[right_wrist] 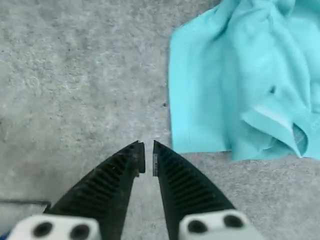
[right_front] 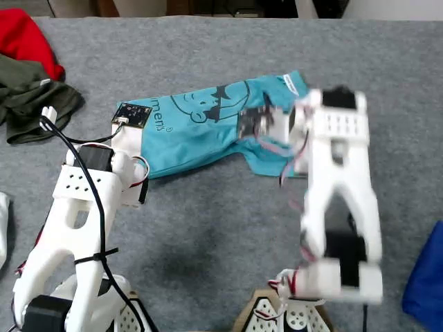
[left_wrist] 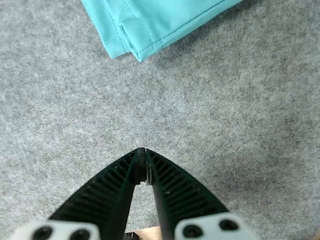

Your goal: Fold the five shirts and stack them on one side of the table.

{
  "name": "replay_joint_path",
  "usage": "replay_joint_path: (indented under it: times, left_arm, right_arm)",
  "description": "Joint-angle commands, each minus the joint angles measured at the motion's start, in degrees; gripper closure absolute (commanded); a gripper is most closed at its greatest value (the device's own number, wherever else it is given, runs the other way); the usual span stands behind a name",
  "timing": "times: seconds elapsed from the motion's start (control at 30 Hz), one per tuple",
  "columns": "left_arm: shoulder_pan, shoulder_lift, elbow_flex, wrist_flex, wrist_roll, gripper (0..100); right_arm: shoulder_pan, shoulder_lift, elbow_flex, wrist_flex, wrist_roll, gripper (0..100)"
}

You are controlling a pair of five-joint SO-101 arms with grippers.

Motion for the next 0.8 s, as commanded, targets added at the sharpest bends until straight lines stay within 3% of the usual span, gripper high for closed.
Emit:
replay_joint_path:
  times: [0.0,0.23,0.67,0.77]
  left_arm:
    - [-0.4,-1.5,-1.6,0.0,-0.5,98]
    - [-0.4,-1.5,-1.4,0.1,-0.5,98]
    - [-0.4,-1.5,-1.6,0.4,-0.6,98]
    - [-0.4,-1.5,-1.7,0.4,-0.7,98]
  right_arm:
    - [-1.1,-11.6,17.9,-11.9,0.7,94.2]
    - [-1.1,-2.9,18.4,-17.3,0.4,82.2]
    - [-1.0,19.0,-0.2,-17.7,-0.7,82.2]
    - [-1.2,21.4,-0.4,-17.7,-0.6,87.4]
